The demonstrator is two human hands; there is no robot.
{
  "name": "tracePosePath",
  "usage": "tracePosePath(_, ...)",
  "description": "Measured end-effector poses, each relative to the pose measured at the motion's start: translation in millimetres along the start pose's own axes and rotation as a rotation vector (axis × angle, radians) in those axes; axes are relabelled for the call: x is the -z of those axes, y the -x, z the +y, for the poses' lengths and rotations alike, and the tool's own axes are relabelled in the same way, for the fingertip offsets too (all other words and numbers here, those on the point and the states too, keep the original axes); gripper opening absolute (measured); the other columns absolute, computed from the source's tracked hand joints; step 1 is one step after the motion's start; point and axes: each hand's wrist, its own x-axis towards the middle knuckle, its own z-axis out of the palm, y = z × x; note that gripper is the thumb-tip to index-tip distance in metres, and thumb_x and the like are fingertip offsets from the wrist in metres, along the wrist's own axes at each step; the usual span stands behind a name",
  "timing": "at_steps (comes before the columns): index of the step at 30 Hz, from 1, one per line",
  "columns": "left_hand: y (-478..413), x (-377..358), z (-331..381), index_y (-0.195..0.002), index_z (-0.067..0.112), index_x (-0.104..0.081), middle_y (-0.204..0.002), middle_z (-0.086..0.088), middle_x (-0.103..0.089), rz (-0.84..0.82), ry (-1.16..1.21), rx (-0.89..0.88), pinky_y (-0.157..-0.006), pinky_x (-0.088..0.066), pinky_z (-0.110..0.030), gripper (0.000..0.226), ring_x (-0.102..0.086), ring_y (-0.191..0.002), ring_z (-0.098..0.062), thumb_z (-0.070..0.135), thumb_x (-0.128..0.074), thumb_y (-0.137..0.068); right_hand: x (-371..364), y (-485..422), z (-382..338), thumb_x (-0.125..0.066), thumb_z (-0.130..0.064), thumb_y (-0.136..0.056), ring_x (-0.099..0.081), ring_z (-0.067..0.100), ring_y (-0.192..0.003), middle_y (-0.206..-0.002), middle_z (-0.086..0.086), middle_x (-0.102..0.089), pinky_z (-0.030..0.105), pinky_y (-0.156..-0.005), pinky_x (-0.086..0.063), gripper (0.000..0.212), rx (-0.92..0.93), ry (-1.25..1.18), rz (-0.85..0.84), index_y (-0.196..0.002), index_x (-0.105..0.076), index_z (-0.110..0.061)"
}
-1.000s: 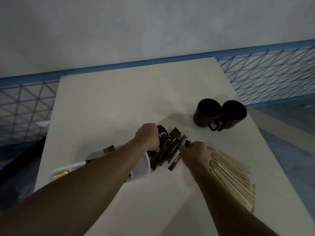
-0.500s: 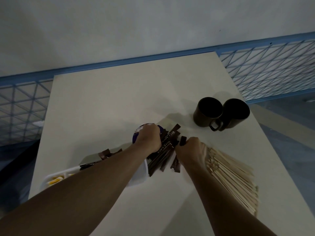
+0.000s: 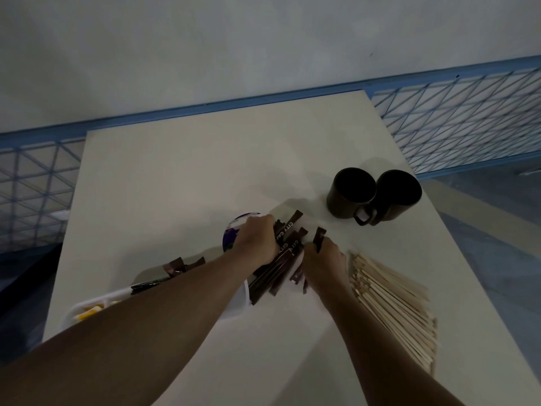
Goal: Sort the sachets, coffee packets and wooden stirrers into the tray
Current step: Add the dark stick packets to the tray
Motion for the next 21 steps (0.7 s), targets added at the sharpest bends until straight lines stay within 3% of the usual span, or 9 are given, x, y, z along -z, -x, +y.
tracePosePath(3,2,2,5,-0.102,0.006,-0.064,-0.103,-0.013,-0.067,-0.033,-0.054,0.032,-0.053,-0.035,-0.025,0.018,-0.059,-0.082,-0.022,0.013,-0.064,-0.086,-1,2,-4,-0.036,-0.031,-0.104,-0.062,0.016,-0.071,-0.092,0.006,-0.061,0.032,-0.057,-0.051,0.026,0.004,-0.032,0.009,-0.116,-0.051,-0.014)
tracePosePath(6,2,4,11,-0.099,0.004,-0.066,-0.099,-0.011,-0.07,-0.058,-0.121,0.041,-0.041,-0.025,-0.02,0.019,-0.066,-0.087,-0.021,0.02,-0.06,-0.093,4,4,-9,-0.033,-0.029,-0.106,-0.057,0.016,-0.069,-0.088,0.005,-0.058,0.033,-0.056,-0.05,0.023,0.002,-0.077,0.001,-0.115,-0.048,-0.014)
tracePosePath(9,1,3,14,-0.103,-0.004,-0.064,-0.104,-0.017,-0.069,-0.095,-0.076,0.051,-0.053,-0.043,-0.028,0.029,-0.067,-0.095,-0.028,0.024,-0.058,-0.095,7,5,-11,-0.032,-0.026,-0.107,-0.053,0.014,-0.064,-0.085,0.005,-0.057,0.026,-0.049,-0.042,0.018,-0.013,-0.161,-0.014,-0.111,-0.045,-0.014)
tracePosePath(12,1,2,13,-0.109,-0.004,-0.06,-0.112,-0.018,-0.064,-0.098,-0.03,0.046,-0.072,-0.049,-0.035,0.031,-0.063,-0.102,-0.031,0.024,-0.056,-0.096,6,5,-10,-0.036,-0.026,-0.106,-0.054,0.017,-0.068,-0.082,0.005,-0.056,0.031,-0.059,-0.048,0.017,-0.019,-0.289,-0.032,-0.11,-0.049,-0.016)
tracePosePath(16,1,5,15,-0.121,-0.004,-0.053,-0.12,-0.019,-0.06,-0.073,0.058,0.101,-0.073,-0.045,-0.031,0.033,-0.06,-0.106,-0.029,0.018,-0.055,-0.097,5,7,-10,-0.038,-0.026,-0.106,-0.055,0.019,-0.071,-0.083,0.006,-0.058,0.035,-0.064,-0.048,0.012,-0.021,-0.323,-0.046,-0.104,-0.049,-0.023)
tracePosePath(19,3,15,15,-0.119,-0.001,-0.051,-0.116,-0.018,-0.061,-0.017,0.154,0.133,-0.062,-0.041,-0.026,0.027,-0.058,-0.09,-0.024,0.017,-0.05,-0.098,5,8,-11,-0.039,-0.027,-0.106,-0.056,0.018,-0.07,-0.086,0.008,-0.06,0.031,-0.06,-0.049,0.014,-0.033,-0.326,-0.046,-0.11,-0.051,-0.02)
tracePosePath(21,4,23,15,-0.118,0.0,-0.052,-0.114,-0.018,-0.061,0.026,0.247,0.119,-0.065,-0.043,-0.03,0.026,-0.057,-0.087,-0.024,0.018,-0.049,-0.098,5,10,-14,-0.039,-0.027,-0.106,-0.057,0.017,-0.068,-0.089,0.008,-0.062,0.028,-0.057,-0.049,0.018,-0.015,-0.308,-0.042,-0.116,-0.051,-0.019)
